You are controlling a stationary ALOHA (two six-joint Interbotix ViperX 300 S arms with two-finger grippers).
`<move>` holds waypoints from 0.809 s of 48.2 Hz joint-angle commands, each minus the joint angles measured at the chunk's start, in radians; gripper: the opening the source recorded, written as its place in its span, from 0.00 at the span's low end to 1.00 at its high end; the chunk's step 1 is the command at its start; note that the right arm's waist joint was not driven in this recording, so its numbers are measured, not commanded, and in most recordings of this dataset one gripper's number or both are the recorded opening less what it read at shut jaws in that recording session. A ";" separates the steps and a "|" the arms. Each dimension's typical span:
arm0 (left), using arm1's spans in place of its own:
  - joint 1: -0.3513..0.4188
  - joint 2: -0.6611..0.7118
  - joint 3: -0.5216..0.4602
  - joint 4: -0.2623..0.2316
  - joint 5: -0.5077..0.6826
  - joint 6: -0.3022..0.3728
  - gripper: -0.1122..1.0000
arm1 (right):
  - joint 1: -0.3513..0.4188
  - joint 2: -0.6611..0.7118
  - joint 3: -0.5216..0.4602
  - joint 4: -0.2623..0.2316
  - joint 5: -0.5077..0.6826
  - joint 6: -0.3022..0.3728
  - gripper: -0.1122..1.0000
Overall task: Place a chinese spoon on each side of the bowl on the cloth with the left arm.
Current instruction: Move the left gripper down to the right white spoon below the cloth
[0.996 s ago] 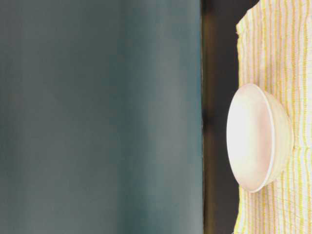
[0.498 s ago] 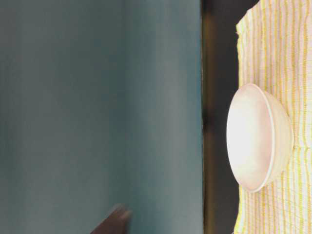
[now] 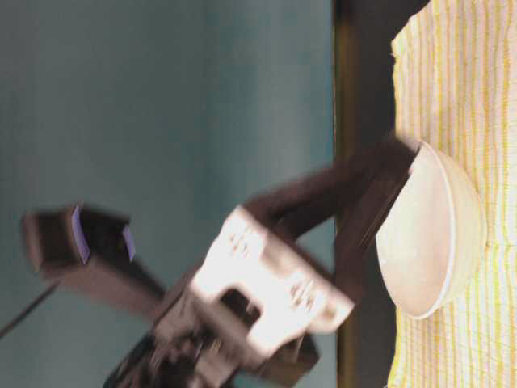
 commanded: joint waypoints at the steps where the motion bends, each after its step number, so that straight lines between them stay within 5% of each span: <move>1: 0.000 0.049 -0.055 0.003 0.002 0.002 0.72 | 0.000 0.005 -0.008 0.002 -0.003 0.002 0.09; 7: -0.002 0.130 -0.100 0.003 -0.005 0.002 0.83 | 0.000 0.005 -0.006 0.002 -0.003 0.000 0.09; 39: -0.037 0.339 -0.278 0.003 -0.017 -0.015 0.81 | 0.002 0.003 -0.003 0.002 0.018 0.000 0.09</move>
